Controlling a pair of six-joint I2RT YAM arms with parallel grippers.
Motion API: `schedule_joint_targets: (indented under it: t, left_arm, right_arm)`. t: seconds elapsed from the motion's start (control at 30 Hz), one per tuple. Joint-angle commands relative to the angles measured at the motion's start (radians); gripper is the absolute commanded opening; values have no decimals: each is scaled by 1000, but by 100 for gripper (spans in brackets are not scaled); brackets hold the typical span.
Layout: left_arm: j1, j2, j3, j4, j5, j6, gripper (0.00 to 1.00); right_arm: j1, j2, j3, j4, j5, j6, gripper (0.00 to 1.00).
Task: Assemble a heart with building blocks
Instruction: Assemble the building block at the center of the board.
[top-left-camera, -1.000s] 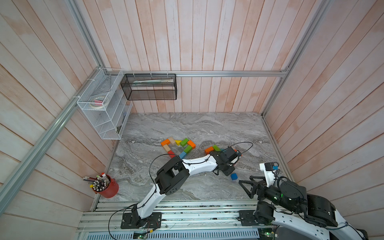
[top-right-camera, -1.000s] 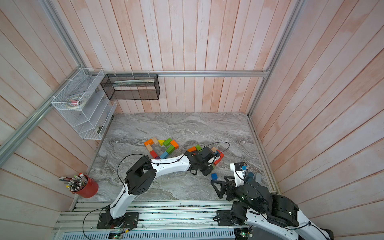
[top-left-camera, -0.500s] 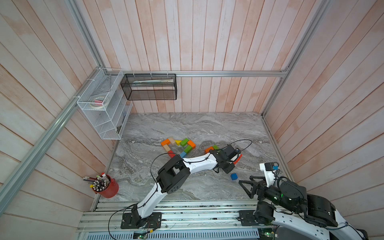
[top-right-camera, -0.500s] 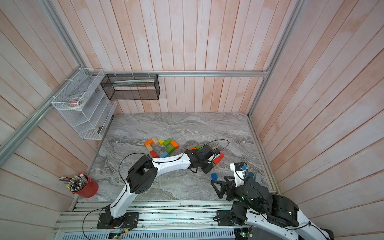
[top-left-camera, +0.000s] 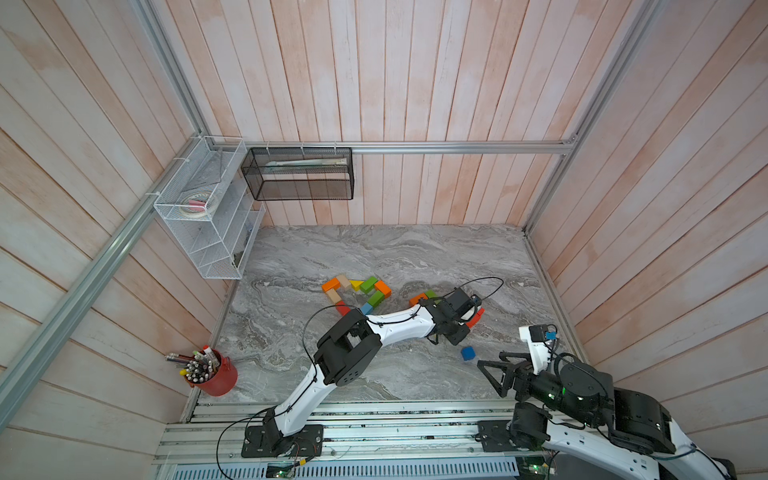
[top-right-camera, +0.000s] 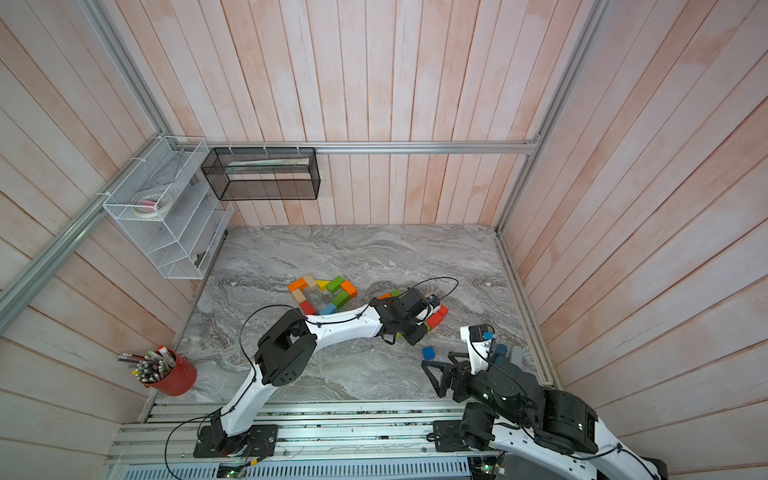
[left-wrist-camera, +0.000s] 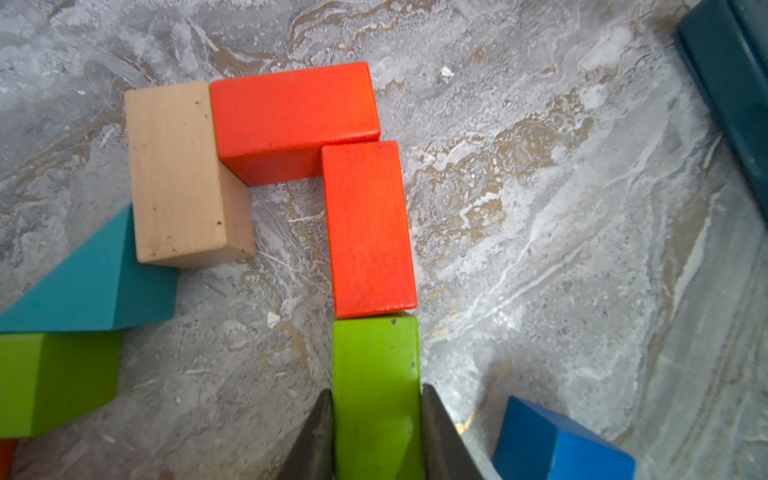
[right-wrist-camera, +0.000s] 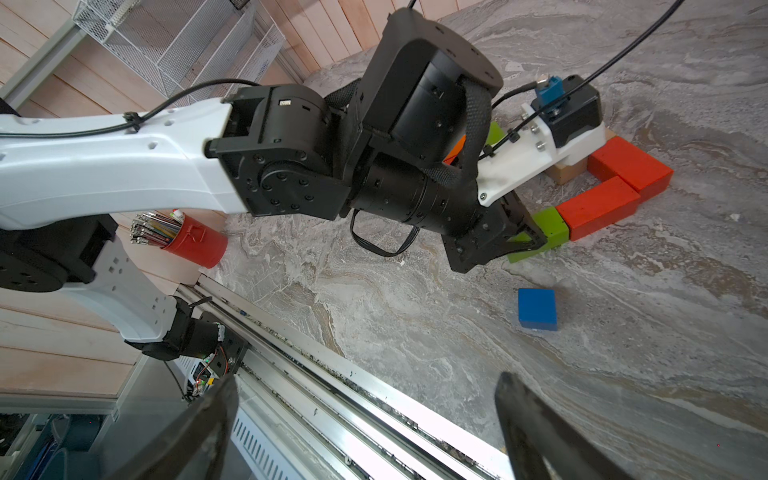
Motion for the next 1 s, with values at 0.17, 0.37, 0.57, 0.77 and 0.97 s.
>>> schedule_joint_targets:
  t: [0.17, 0.37, 0.57, 0.77, 0.97]
  left_arm:
    - [10, 35, 17, 2, -3, -2, 36]
    - [13, 34, 22, -1, -2, -2, 41]
    - [14, 30, 33, 2, 23, -13, 46]
    - [13, 15, 34, 8, 54, -20, 44]
    - [13, 14, 39, 3, 60, -20, 40]
  right_arm:
    - [3, -12, 2, -14, 9, 7, 96]
    - [3, -12, 2, -14, 6, 5, 96]
    - [2, -12, 2, -14, 7, 7, 96]
    - [3, -12, 3, -14, 10, 5, 96]
    - [2, -12, 2, -14, 8, 6, 96]
